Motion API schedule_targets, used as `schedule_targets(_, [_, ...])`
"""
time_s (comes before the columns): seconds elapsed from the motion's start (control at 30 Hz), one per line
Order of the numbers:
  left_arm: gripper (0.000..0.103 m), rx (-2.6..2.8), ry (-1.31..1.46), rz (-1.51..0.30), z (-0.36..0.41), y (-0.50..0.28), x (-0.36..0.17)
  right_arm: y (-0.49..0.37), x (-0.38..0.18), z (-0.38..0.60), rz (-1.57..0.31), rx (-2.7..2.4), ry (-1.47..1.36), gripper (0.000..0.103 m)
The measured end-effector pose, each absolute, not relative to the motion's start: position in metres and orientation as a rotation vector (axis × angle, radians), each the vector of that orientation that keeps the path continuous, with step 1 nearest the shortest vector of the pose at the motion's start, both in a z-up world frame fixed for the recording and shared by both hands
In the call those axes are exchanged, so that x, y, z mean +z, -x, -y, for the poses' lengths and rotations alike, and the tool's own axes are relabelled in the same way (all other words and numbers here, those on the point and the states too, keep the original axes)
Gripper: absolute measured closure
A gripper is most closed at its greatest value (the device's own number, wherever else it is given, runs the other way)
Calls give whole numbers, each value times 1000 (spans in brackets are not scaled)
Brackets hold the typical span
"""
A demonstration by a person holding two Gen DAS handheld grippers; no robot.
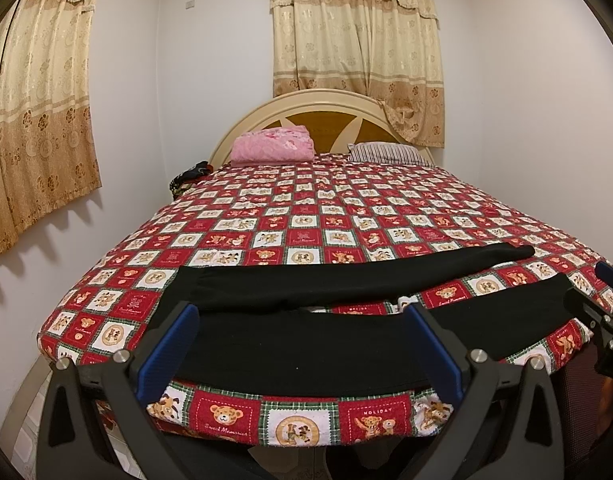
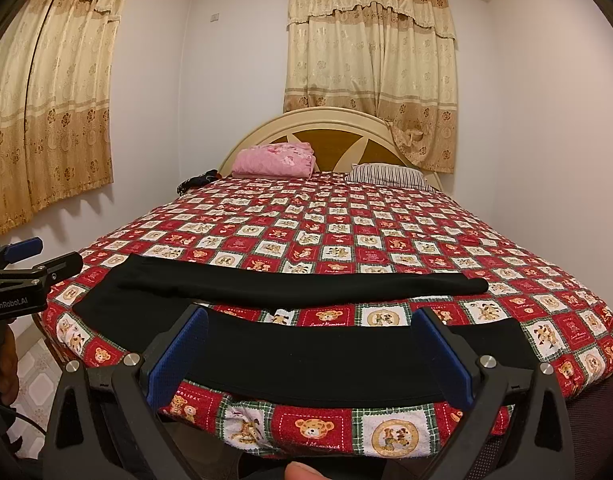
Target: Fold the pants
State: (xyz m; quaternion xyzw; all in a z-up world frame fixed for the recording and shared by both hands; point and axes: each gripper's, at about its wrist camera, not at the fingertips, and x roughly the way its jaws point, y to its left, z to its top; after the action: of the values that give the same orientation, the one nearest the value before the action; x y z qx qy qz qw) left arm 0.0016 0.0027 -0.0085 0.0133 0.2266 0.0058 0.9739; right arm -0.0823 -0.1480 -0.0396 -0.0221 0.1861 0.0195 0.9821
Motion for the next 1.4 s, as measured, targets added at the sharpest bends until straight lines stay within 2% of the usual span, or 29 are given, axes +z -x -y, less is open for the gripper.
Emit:
schedule_targets(0.97, [0,11,-27,-479,-3,-4,-21,72,-48,149,-416,18,62,1])
schedule_targets(1.4, [0,68,-39,-556,-31,-57,-63,39,-84,160,-509,-26,63,1])
